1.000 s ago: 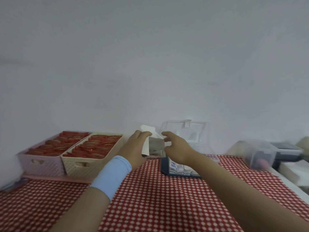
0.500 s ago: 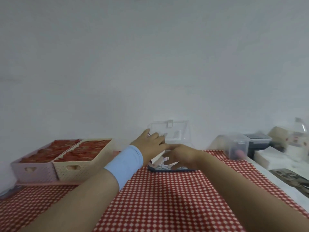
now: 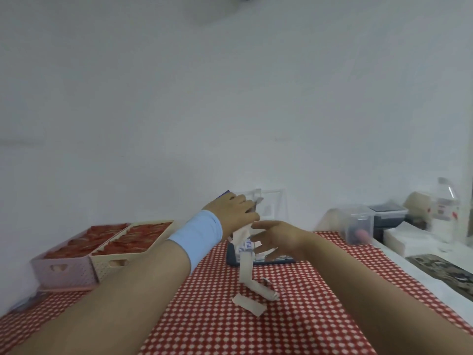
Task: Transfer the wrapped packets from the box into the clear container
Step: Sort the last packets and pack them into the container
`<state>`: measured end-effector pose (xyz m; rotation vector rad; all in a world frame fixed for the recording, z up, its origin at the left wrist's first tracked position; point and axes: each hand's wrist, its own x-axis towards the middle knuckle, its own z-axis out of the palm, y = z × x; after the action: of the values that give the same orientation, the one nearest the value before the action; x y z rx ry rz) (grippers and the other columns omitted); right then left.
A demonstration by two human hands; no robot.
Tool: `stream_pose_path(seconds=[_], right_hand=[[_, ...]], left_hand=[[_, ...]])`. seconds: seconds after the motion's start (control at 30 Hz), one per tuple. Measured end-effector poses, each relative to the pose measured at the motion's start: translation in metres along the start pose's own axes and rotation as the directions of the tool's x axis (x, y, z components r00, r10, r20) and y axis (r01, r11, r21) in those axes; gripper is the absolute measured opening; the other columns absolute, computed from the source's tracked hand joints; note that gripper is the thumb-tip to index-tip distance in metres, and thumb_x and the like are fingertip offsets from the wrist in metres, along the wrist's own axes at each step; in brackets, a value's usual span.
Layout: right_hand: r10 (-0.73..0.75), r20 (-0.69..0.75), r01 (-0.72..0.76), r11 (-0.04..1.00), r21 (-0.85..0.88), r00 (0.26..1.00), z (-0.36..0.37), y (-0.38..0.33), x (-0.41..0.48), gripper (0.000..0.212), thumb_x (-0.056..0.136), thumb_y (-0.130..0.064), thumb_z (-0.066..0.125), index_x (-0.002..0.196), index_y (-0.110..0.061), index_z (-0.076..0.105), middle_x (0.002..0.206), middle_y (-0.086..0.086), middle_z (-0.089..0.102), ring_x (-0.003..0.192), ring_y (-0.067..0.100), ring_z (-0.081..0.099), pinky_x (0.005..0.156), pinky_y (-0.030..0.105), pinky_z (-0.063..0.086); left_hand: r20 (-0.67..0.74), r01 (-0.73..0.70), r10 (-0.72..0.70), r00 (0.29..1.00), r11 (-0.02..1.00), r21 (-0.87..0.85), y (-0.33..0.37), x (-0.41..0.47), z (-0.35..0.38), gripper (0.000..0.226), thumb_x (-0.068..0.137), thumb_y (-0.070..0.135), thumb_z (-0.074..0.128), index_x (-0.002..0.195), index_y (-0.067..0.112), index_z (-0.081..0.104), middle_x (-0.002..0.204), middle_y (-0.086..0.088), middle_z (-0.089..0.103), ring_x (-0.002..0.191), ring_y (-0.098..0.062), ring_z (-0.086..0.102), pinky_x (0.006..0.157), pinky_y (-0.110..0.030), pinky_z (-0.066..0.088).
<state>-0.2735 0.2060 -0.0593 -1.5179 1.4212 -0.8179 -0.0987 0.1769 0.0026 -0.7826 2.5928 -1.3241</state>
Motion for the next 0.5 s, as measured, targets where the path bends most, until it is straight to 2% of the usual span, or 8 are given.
stream_pose_path(seconds=[0.1,0.17,0.23,0.3,0.4,0.5], right_hand=[[-0.032,-0.004,0.032,0.999,-0.016,0.999,0.000,-0.008,-0.003,0.058,0.098,-0.010,0.055,0.151,-0.027,0.039,0.140,0.007,0.059,0.112,0.021,0.067,0.100,0.043,0.055],[-0.048,-0.020,0.047,0.998,-0.032,0.999,0.003,-0.012,-0.003,0.060,0.096,-0.010,0.053,0.150,-0.030,0.040,0.139,0.007,0.059,0.114,0.021,0.064,0.098,0.040,0.055],[-0.057,-0.079,0.053,0.997,-0.049,0.995,0.007,-0.015,-0.001,0.062,0.093,-0.006,0.052,0.149,-0.030,0.042,0.137,0.008,0.058,0.113,0.023,0.061,0.094,0.038,0.055],[-0.091,-0.162,0.081,0.995,-0.065,0.983,0.013,-0.017,0.002,0.061,0.092,-0.005,0.050,0.147,-0.028,0.042,0.136,0.008,0.056,0.114,0.026,0.059,0.091,0.040,0.055],[-0.134,-0.229,0.141,0.990,0.017,0.964,0.022,-0.019,0.007,0.051,0.099,-0.014,0.052,0.146,-0.026,0.038,0.131,0.006,0.058,0.102,0.022,0.065,0.089,0.043,0.057],[-0.137,-0.236,0.179,0.969,0.169,0.962,0.035,-0.022,0.013,0.056,0.099,-0.022,0.060,0.149,-0.020,0.033,0.112,0.001,0.065,0.083,0.019,0.074,0.071,0.033,0.060]], left_hand=[[0.008,0.116,-0.117,0.993,0.981,-0.155,-0.013,-0.012,0.002,0.075,0.084,0.009,0.070,0.147,0.028,0.033,0.143,-0.002,0.042,0.128,-0.024,0.041,0.104,-0.035,0.036],[-0.011,0.191,-0.205,0.979,0.929,-0.317,-0.020,-0.018,0.010,0.073,0.084,0.018,0.075,0.145,0.030,0.036,0.140,0.001,0.045,0.125,-0.021,0.044,0.100,-0.033,0.039],[-0.014,0.277,-0.341,0.940,0.788,-0.549,-0.024,-0.027,0.020,0.075,0.079,0.029,0.081,0.141,0.031,0.040,0.136,0.003,0.048,0.122,-0.019,0.045,0.100,-0.033,0.042],[0.018,0.315,-0.452,0.892,0.593,-0.741,-0.026,-0.038,0.028,0.076,0.076,0.027,0.082,0.140,0.029,0.042,0.134,0.003,0.048,0.122,-0.018,0.046,0.102,-0.035,0.042],[0.042,0.309,-0.565,0.824,0.387,-0.869,-0.018,-0.059,0.044,0.075,0.074,0.014,0.080,0.138,0.028,0.044,0.130,0.004,0.049,0.119,-0.017,0.050,0.101,-0.032,0.044],[0.073,0.290,-0.655,0.753,0.230,-0.929,0.000,-0.078,0.065,0.079,0.074,0.013,0.081,0.138,0.038,0.041,0.133,0.013,0.049,0.119,-0.008,0.051,0.095,-0.017,0.044]])
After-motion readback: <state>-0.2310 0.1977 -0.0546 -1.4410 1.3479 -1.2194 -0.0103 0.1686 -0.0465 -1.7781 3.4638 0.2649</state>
